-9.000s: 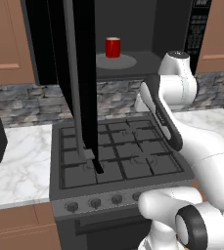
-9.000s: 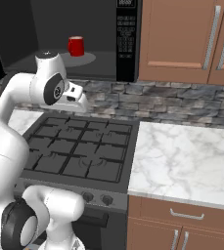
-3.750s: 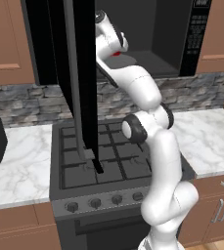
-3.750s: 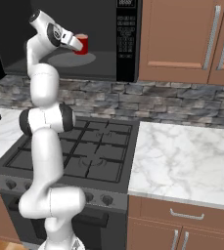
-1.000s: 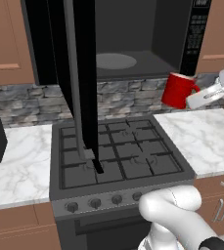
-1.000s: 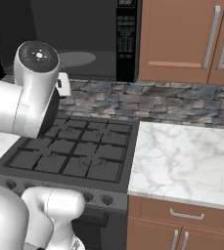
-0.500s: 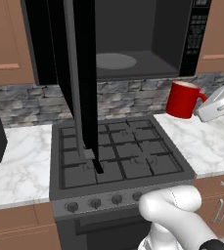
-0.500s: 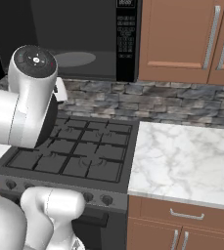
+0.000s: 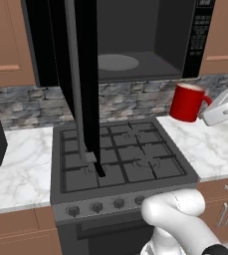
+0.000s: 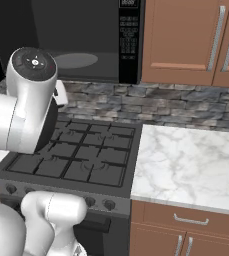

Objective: Pick the cup of tea, navigate to the dining table, and place it on the saucer.

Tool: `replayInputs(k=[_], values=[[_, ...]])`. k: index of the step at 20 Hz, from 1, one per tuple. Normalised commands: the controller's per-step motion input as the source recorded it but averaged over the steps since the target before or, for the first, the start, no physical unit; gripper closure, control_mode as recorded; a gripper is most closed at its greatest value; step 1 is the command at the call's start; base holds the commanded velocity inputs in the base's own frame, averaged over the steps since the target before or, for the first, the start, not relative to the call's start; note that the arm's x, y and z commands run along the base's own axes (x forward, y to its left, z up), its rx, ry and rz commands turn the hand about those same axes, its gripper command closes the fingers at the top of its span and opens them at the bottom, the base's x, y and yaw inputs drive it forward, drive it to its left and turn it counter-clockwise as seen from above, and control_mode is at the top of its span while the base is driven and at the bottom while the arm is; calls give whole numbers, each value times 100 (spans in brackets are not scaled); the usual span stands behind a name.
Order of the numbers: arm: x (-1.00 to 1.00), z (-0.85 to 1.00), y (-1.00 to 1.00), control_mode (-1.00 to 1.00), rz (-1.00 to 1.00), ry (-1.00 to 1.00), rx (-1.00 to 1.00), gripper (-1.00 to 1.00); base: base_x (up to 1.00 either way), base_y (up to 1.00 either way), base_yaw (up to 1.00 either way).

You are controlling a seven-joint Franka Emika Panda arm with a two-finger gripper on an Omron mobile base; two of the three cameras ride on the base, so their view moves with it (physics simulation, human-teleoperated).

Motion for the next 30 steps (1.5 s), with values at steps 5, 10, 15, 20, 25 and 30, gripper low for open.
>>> replayInputs(k=[5, 10, 15, 20, 25, 30], values=[[0, 0, 0, 100, 0, 0, 0, 100, -77, 0, 0], [0, 0, 0, 100, 0, 0, 0, 100, -76, -2, 13], [0, 0, 0, 100, 0, 0, 0, 100, -63, -3, 53], [0, 0, 0, 100, 0, 0, 0, 100, -61, -4, 88], [0, 0, 0, 100, 0, 0, 0, 100, -28, -7, 100], [0, 0, 0, 100, 0, 0, 0, 100, -19, 0, 100]])
